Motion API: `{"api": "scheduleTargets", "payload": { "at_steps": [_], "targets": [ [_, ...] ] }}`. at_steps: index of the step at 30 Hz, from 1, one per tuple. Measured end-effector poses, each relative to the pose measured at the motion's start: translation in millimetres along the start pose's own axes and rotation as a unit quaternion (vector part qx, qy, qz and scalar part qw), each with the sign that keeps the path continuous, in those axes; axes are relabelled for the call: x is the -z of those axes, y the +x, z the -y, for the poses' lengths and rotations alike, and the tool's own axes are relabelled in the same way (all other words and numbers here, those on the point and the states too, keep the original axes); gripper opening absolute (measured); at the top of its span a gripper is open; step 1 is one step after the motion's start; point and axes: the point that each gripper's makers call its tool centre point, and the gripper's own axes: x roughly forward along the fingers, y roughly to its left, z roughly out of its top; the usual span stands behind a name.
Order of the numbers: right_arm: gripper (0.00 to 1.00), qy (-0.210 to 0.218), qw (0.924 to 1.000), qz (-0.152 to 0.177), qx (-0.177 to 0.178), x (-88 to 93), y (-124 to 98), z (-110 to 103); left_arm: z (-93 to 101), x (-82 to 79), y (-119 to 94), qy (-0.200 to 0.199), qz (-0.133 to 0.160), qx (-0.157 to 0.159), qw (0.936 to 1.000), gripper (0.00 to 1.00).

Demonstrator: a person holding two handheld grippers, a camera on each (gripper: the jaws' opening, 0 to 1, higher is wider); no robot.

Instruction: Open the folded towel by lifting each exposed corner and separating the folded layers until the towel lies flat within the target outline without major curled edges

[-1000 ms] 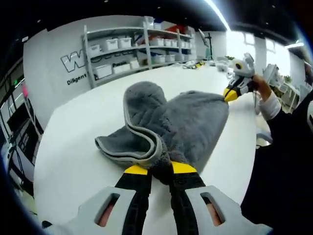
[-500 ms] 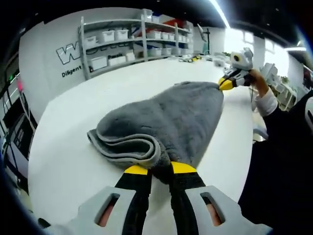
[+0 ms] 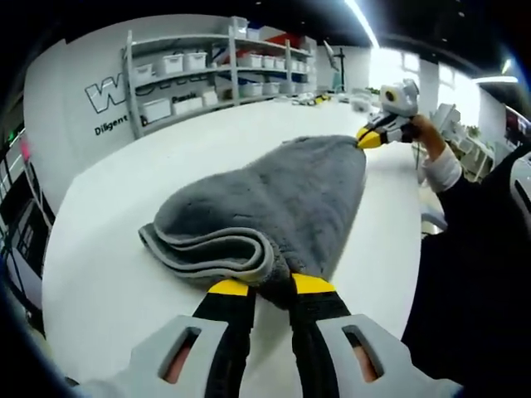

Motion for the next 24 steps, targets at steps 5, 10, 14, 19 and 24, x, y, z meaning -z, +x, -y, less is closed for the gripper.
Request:
{"api": "scheduleTargets", "payload": {
  "at_steps": [5, 10, 14, 19, 24],
  "targets": [
    [0.0, -0.004, 0.9999, 0.005, 0.008, -1.5, 0, 5, 0.4, -0.9, -3, -0.005, 0.003, 0.002, 1.0, 0.19],
    [0.0, -0.027, 0.9988, 0.001, 0.04, -0.9, -1, 15, 1.6, -1.0, -5, 0.002, 0.0, 0.001, 1.0, 0.28],
    [0.0, -0.031, 0.9984, 0.002, 0.048, -1.3, -1, 18, 1.1, -1.1, -5, 0.007, -0.001, 0.001, 1.0, 0.28],
    [0.0, -0.033, 0.998, 0.005, 0.053, -2.7, -1, 19, -0.5, 0.0, -7, 0.01, -0.004, -0.001, 0.9999, 0.3],
    [0.01, -0.043, 0.9967, 0.009, 0.069, -4.1, -1, 24, -1.2, 3.9, -9, 0.011, -0.013, -0.005, 0.9998, 0.33]
  ]
}}
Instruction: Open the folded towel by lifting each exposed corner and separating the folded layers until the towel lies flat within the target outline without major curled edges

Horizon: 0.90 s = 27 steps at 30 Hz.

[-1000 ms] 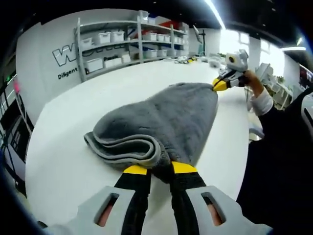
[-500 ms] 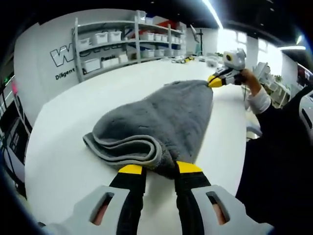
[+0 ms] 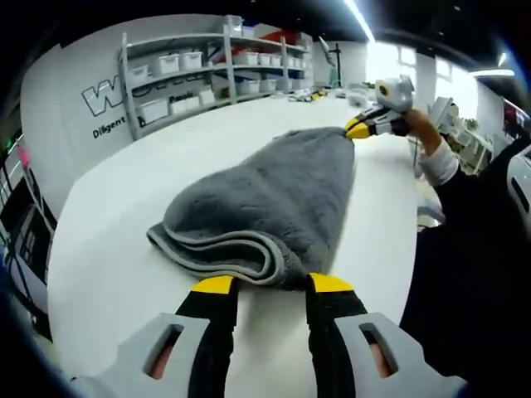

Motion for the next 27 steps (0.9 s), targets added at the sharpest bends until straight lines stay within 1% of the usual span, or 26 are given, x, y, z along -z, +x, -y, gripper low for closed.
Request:
{"api": "scheduleTargets", "payload": {
  "at_steps": [3, 6, 10, 12, 14, 16, 19, 20, 21, 22, 24, 27],
  "targets": [
    [0.02, -0.015, 0.9997, 0.006, 0.02, -2.1, 0, 6, -1.9, -0.5, -1, 0.0, 0.0, -0.007, 1.0, 0.36],
    [0.03, -0.017, 0.9992, 0.008, 0.035, -1.9, 0, 12, -0.7, -0.2, -1, 0.003, 0.0, -0.007, 1.0, 0.37],
    [0.05, -0.027, 0.9988, 0.001, 0.04, 1.3, 2, 12, -0.1, 0.4, -1, 0.006, -0.001, -0.004, 1.0, 0.37],
    [0.08, -0.036, 0.9982, 0.002, 0.047, 0.5, 2, 14, 0.6, 0.9, 0, 0.007, -0.001, -0.002, 1.0, 0.37],
    [0.08, -0.038, 0.9981, 0.005, 0.049, -1.3, -1, 14, 1.0, 1.5, -1, 0.009, -0.002, -0.001, 1.0, 0.37],
    [0.08, -0.04, 0.9981, 0.011, 0.046, -3.9, -4, 13, 1.2, 0.8, -3, 0.01, 0.0, -0.001, 0.9999, 0.36],
    [0.08, -0.033, 0.999, 0.024, 0.02, -9.5, -10, 3, 1.3, -0.9, -6, 0.011, 0.005, -0.002, 0.9999, 0.36],
    [0.06, -0.03, 0.9991, 0.026, 0.015, -10.4, -11, 1, 1.9, -1.0, -6, 0.012, 0.005, 0.0, 0.9999, 0.36],
    [0.05, -0.021, 0.9996, 0.02, -0.005, -8.3, -13, -7, 3.3, -0.9, -6, 0.011, 0.005, 0.002, 0.9999, 0.36],
    [0.03, -0.025, 0.9995, 0.013, -0.013, -6.6, -13, -12, 6.1, 0.2, -5, 0.014, 0.001, 0.007, 0.9999, 0.36],
    [0.03, -0.031, 0.9993, 0.013, -0.014, -6.7, -13, -16, 9.0, 0.2, -5, 0.017, 0.001, 0.014, 0.9998, 0.36],
    [0.02, -0.028, 0.9992, 0.0, -0.029, -2.1, -10, -23, 10.7, -1.2, -5, 0.014, 0.006, 0.021, 0.9997, 0.35]
  ]
}}
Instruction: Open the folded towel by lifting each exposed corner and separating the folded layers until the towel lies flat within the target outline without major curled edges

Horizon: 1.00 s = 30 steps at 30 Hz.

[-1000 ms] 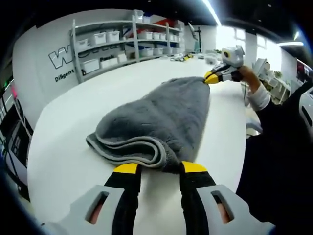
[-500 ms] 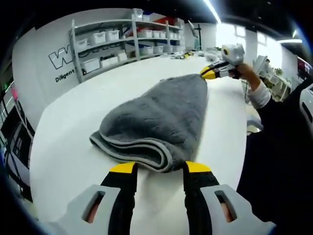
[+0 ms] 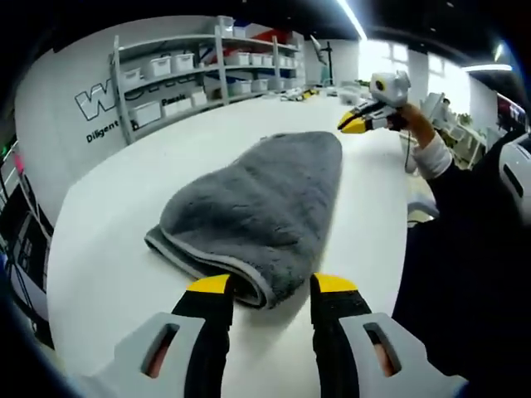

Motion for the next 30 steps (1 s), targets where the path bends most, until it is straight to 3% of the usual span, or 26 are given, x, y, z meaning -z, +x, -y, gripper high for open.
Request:
{"api": "scheduleTargets", "payload": {
  "at_steps": [6, 10, 17, 23, 30],
  "targets": [
    [0.0, 0.02, 0.999, -0.032, -0.024, 15.0, 6, -12, -2.5, 4.0, 1, -0.004, -0.003, 0.001, 1.0, 0.33],
    [0.0, 0.021, 0.9987, -0.039, -0.024, 18.8, 7, -13, 4.7, 4.3, 7, -0.007, -0.004, 0.021, 0.9998, 0.24],
    [0.0, 0.025, 0.9982, -0.048, -0.028, 26.7, 14, -15, 10.6, 8.2, 12, -0.001, -0.019, 0.03, 0.9994, 0.19],
    [0.0, 0.033, 0.9986, -0.041, -0.011, 27.5, 20, 1, 17.5, 7.3, 9, -0.008, -0.019, 0.044, 0.9988, 0.16],
    [0.0, 0.031, 0.9989, -0.029, 0.019, 27.2, 24, 18, 34.6, 2.2, 7, -0.007, -0.01, 0.085, 0.9963, 0.14]
  ]
}}
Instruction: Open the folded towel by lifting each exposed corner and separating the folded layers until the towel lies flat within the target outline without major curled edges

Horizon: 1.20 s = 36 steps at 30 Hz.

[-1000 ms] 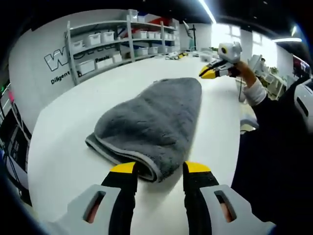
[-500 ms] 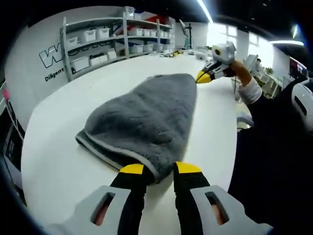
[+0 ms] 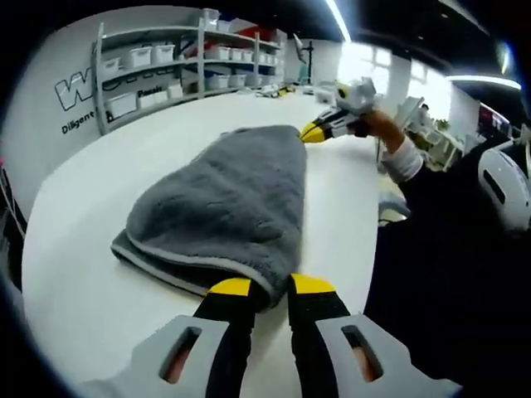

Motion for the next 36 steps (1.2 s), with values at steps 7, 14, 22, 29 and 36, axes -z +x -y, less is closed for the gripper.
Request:
{"api": "scheduleTargets", "payload": {
  "at_steps": [7, 14, 22, 29, 36],
  "targets": [
    [0.0, 0.007, 0.9998, 0.011, 0.016, -2.8, 2, 11, 5.9, -2.0, 3, 0.007, 0.0, 0.014, 0.9999, 0.13],
    [0.0, -0.001, 0.9989, 0.021, 0.043, -7.5, 3, 23, 18.5, -7.9, 6, 0.007, 0.005, 0.038, 0.9992, 0.09],
    [0.03, -0.001, 1.0, 0.003, 0.009, -9.0, 2, 3, 33.6, -12.0, 12, 0.021, 0.005, 0.063, 0.9978, 0.08],
    [0.04, -0.007, 1.0, -0.005, -0.003, -6.3, 12, -2, 47.5, -15.9, 18, 0.029, 0.004, 0.082, 0.9962, 0.08],
    [0.04, 0.009, 0.9999, 0.001, 0.01, -9.3, 19, 7, 61.4, -18.8, 29, 0.036, 0.001, 0.105, 0.9938, 0.07]
  ]
}}
